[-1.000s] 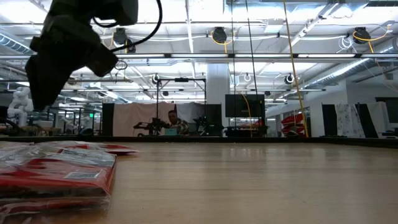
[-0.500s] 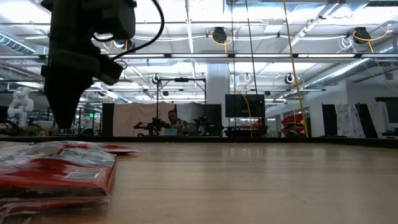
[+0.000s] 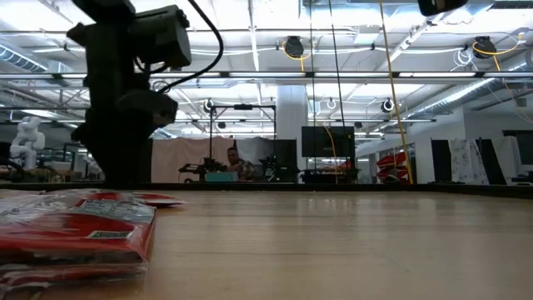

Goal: Sort popcorn bags into baskets
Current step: Put the popcorn bag into the transparent bin

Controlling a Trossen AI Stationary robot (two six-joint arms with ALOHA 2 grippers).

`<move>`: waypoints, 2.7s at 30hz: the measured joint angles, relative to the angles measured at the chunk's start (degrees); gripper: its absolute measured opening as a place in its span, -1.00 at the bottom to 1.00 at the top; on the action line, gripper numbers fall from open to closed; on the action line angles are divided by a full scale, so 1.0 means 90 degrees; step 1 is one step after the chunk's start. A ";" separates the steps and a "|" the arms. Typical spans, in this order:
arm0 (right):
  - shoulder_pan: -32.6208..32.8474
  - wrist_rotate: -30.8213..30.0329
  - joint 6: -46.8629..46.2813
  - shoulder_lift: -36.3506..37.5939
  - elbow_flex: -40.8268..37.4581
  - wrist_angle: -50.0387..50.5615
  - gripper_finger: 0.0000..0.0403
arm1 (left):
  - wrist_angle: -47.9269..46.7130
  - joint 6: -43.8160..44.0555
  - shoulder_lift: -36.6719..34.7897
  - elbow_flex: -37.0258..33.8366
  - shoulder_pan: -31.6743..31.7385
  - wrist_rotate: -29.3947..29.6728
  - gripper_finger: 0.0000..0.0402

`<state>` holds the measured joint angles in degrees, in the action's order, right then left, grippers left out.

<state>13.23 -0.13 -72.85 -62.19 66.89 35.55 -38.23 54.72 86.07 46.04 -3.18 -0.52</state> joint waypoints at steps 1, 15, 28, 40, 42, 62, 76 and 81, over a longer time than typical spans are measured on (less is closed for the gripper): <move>-0.0099 0.0177 0.0093 0.0000 0.0000 0.0032 -0.69 | -0.0268 0.0037 -0.0062 0.0105 0.0052 -0.0130 -0.12; -0.1312 0.1518 0.1763 0.0005 0.0000 0.0318 -0.68 | -0.1015 0.1612 -0.0086 -0.0143 0.0221 -0.0457 -0.53; -0.1932 0.1497 0.2420 0.0005 -0.0003 0.0599 -0.68 | 0.2615 0.2154 0.0305 -0.0495 0.0468 -0.0130 -0.54; -0.1852 0.1737 0.1207 -0.0003 -0.1201 -0.0048 -0.68 | 0.1109 -0.0351 0.0096 0.0925 0.0209 -0.0626 -0.54; -0.1753 0.1872 0.0493 -0.0069 -0.1282 -0.0165 -0.67 | 0.0707 -0.1115 0.0096 0.1074 0.0021 -0.0713 -0.54; -0.1013 0.1002 0.0357 -0.3519 0.0141 -0.1851 -0.59 | 0.1654 -0.3116 0.0782 0.0398 -0.0811 0.0353 -0.54; -0.0935 0.0884 0.0700 -0.4654 -0.0086 -0.2304 -0.11 | 0.2197 -0.2512 0.1517 0.0408 -0.0778 0.0486 -0.54; -0.0940 0.0684 0.0730 -0.4648 -0.0492 -0.2657 0.00 | 0.2200 -0.2548 0.1524 0.0403 -0.0777 0.0482 -0.54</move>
<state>4.78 6.02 -66.28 -104.03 62.46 11.63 -18.44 31.79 99.79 49.67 -10.17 3.81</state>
